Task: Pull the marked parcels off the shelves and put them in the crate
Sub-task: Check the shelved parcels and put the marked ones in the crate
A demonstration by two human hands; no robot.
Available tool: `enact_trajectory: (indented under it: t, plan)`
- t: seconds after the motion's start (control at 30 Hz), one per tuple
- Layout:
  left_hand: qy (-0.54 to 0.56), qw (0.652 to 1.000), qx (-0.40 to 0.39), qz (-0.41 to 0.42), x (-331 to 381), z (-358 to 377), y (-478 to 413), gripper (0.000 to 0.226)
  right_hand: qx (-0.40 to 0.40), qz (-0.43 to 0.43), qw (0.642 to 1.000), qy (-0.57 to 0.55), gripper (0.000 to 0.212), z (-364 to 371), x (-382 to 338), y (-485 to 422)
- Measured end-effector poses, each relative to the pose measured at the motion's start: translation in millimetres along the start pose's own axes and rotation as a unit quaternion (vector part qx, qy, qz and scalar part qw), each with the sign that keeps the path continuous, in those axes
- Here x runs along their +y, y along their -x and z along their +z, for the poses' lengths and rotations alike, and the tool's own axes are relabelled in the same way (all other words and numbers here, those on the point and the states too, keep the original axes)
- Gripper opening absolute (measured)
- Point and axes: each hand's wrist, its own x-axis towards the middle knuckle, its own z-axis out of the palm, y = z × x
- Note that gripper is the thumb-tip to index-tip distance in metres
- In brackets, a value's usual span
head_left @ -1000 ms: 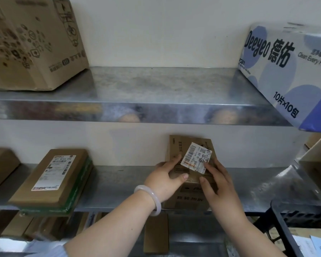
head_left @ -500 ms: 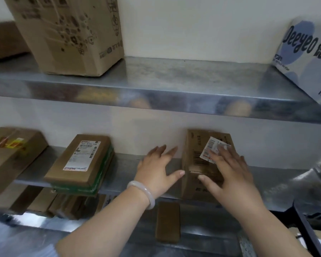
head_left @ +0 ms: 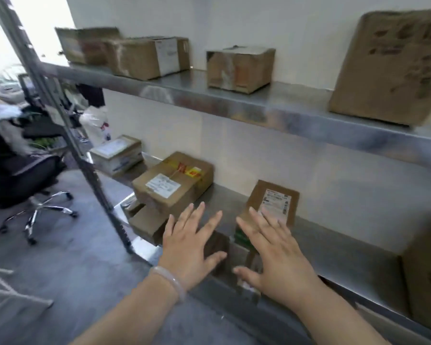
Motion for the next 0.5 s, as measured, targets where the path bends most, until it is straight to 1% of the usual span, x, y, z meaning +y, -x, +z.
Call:
enact_trajectory:
  t: [0.17,0.23,0.4,0.5]
  plan:
    - [-0.004,0.993,0.03,-0.111,-125,-28,43,0.083,-0.041,-0.097,0.994,-0.019,0.09,44,-111,-71]
    - [-0.017,0.987,0.027,-0.155,-164,-31,58,0.083,-0.051,-0.128,0.99,-0.02,0.09,57,-145,-93]
    - [-0.009,0.974,0.009,-0.228,-229,-32,82,0.082,-0.075,-0.164,0.983,-0.04,0.087,82,-203,-145]
    - [0.005,0.967,-0.013,-0.253,-263,-27,85,0.083,-0.088,-0.182,0.978,-0.056,0.087,99,-229,-178]
